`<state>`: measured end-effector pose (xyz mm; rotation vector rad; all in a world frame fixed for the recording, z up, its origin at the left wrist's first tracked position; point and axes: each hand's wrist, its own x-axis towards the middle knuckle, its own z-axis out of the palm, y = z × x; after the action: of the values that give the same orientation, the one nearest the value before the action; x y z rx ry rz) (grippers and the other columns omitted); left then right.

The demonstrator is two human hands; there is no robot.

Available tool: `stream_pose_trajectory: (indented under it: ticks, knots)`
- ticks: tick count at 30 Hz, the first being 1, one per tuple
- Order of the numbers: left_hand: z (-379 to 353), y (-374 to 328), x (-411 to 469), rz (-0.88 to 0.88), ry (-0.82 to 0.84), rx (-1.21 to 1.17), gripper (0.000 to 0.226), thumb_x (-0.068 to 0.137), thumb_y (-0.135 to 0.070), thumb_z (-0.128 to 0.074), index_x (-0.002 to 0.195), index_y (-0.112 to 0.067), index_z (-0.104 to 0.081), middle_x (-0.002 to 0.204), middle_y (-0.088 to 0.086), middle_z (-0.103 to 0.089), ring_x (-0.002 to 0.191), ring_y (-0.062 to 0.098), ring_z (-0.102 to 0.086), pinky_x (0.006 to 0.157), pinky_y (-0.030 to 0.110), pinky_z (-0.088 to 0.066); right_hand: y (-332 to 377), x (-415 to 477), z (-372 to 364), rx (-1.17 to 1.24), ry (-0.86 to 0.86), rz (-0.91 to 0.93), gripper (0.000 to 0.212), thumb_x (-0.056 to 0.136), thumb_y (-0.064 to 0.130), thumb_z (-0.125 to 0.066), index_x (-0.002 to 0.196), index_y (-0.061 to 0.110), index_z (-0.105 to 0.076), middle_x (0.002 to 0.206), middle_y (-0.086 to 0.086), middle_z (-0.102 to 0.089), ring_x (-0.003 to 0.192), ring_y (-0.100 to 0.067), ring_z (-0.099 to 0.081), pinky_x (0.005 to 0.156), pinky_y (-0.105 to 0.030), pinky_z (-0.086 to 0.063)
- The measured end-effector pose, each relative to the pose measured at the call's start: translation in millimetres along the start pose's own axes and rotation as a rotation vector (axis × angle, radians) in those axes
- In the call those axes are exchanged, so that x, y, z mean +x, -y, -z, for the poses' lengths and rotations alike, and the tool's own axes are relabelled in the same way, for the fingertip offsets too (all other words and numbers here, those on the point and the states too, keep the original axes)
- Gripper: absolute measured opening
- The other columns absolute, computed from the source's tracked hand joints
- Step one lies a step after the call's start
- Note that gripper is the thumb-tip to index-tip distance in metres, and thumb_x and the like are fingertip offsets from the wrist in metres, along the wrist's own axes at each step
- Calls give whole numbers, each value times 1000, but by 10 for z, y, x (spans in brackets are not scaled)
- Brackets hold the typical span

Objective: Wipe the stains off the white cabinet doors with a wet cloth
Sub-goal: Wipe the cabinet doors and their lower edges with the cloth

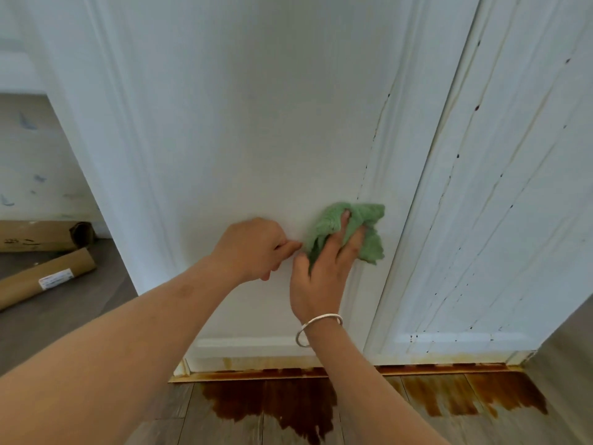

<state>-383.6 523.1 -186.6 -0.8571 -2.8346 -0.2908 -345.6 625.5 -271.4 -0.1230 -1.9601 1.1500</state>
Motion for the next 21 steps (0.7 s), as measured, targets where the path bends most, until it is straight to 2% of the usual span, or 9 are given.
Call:
stream_pose_trajectory:
  ticks: [4, 8, 10, 12, 15, 17, 19, 21]
  knots:
    - [345, -172, 126, -17, -127, -97, 57, 97, -51, -37, 56, -17, -58, 52, -3, -65, 37, 1, -52, 60, 25, -49, -60, 155, 137, -71, 7, 95, 83, 82, 29, -42, 150, 42, 5, 158, 13, 14, 149, -17, 9, 117, -54, -23]
    - [618, -281, 195, -39, -245, -115, 55, 98, -46, -38, 56, -16, -56, 52, -4, -64, 40, 3, -55, 62, 25, -49, -277, -85, 185, -213, 81, 108, 85, 85, 34, -42, 152, 39, 10, 159, 8, 21, 147, -15, 8, 116, -49, -21]
    - [721, -272, 198, -55, -237, -40, 55, 99, -46, -36, 58, -14, -56, 53, -3, -64, 47, 5, -59, 64, 26, -49, -297, -125, 258, -254, 176, 90, 83, 86, 42, -37, 148, 45, 19, 154, 12, 34, 146, -11, 14, 118, -49, -22]
    - [832, -255, 223, -43, -202, -5, 56, 99, -47, -36, 58, -14, -56, 53, -2, -65, 44, 2, -57, 62, 25, -48, -208, -36, 379, -286, 265, 88, 81, 85, 48, -30, 141, 52, 27, 148, 18, 42, 144, -8, 19, 118, -47, -25]
    - [904, -279, 239, -29, -147, -17, 56, 98, -48, -38, 57, -16, -58, 51, -1, -65, 34, -4, -49, 55, 22, -46, 125, 350, 546, -208, 266, 186, 81, 83, 43, -32, 144, 53, 20, 153, 17, 33, 148, -12, 10, 116, -44, -30]
    - [922, -296, 240, -33, -136, -14, 53, 97, -45, -40, 55, -17, -57, 51, -1, -65, 33, -4, -49, 53, 22, -45, 468, 750, 600, -143, 177, 289, 81, 84, 38, -38, 148, 49, 11, 158, 12, 21, 149, -14, 6, 119, -36, -21]
    - [949, -300, 250, -25, -123, -20, 49, 96, -39, -42, 54, -17, -56, 51, -1, -65, 32, -1, -48, 50, 21, -44, 808, 1100, 622, -104, 115, 310, 83, 84, 35, -41, 149, 47, 8, 159, 9, 18, 148, -10, 12, 117, -26, -7]
    - [961, -296, 255, -12, -116, -65, 47, 94, -38, -44, 54, -16, -56, 50, 0, -65, 30, 2, -48, 46, 19, -40, 974, 1271, 623, -105, 65, 332, 82, 84, 32, -41, 152, 41, 4, 161, 4, 16, 148, -11, 13, 117, -23, -2]
